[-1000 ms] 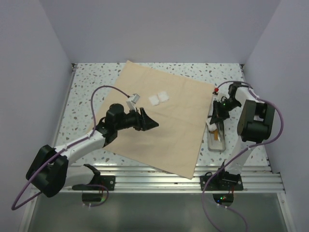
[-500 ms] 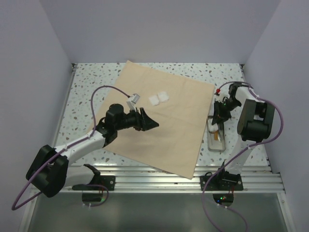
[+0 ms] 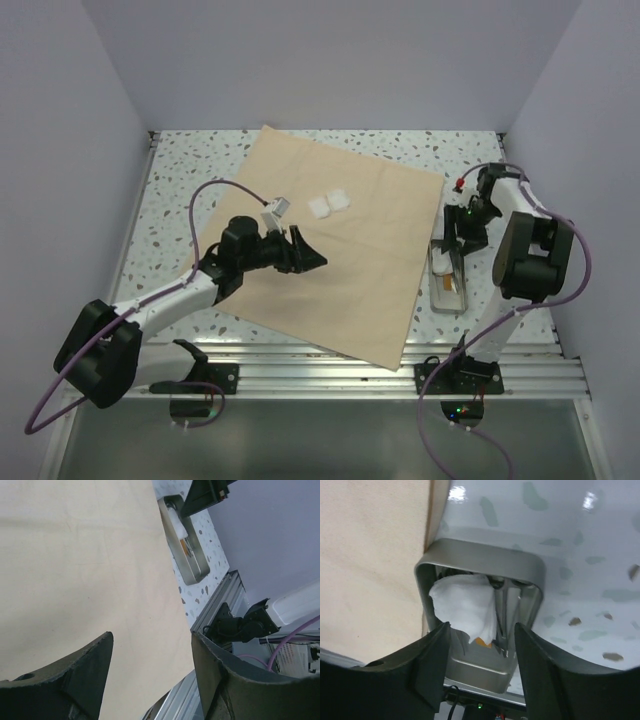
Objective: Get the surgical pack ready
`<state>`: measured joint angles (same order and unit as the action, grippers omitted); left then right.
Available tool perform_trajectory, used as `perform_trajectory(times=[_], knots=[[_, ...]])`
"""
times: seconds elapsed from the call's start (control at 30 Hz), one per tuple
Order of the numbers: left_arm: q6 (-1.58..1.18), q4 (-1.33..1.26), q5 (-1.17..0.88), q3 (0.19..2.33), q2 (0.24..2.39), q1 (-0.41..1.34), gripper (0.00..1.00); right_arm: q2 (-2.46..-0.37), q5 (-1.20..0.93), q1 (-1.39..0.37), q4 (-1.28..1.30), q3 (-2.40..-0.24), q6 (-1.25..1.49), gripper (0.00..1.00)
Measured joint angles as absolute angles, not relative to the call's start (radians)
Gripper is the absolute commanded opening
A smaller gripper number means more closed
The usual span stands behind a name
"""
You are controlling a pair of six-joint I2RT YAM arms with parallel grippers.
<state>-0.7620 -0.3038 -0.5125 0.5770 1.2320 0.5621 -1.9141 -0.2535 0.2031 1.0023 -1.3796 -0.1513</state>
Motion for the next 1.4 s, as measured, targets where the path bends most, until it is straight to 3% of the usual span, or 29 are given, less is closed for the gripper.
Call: perform_trajectory(times=[0.13,0.17,0.2,0.43,0.53,0.67,0.83,1.13,1.4], knots=[[-0.743,-0.233,-0.474,0.614,1.244,0.562,0.69,-1.822,-0.123,0.183,1.004,-1.388,-0.105,0.76],[-0.739,-0.213,-0.464,0.632,1.252,0.561,0.70,-1.795,-0.086,0.168,1.005,-1.396,-0.089,0.83],[-0.737,-0.197,-0.452,0.649,1.261,0.561,0.70,-1.768,-0.047,0.159,1.003,-1.406,-0.070,0.99],[-0.736,-0.081,-0.360,0.836,1.398,0.541,0.68,-1.636,0.139,-0.120,0.966,-1.474,0.118,0.99],[-0.736,-0.041,-0.316,0.927,1.478,0.533,0.64,-1.626,0.102,-0.124,0.936,-1.493,0.179,0.99],[-0.736,-0.009,-0.278,1.024,1.582,0.517,0.58,-1.533,-0.030,-0.101,0.787,-1.349,0.261,0.99],[-0.738,0.024,-0.248,1.178,1.770,0.492,0.49,-1.527,-0.176,-0.117,0.670,-1.300,0.327,0.91],[-0.741,0.051,-0.230,1.352,2.005,0.454,0.49,-1.533,-0.265,-0.189,0.547,-1.284,0.364,0.91],[-0.757,0.102,-0.200,1.396,2.047,0.432,0.52,-1.532,-0.273,-0.189,0.544,-1.280,0.333,0.91]])
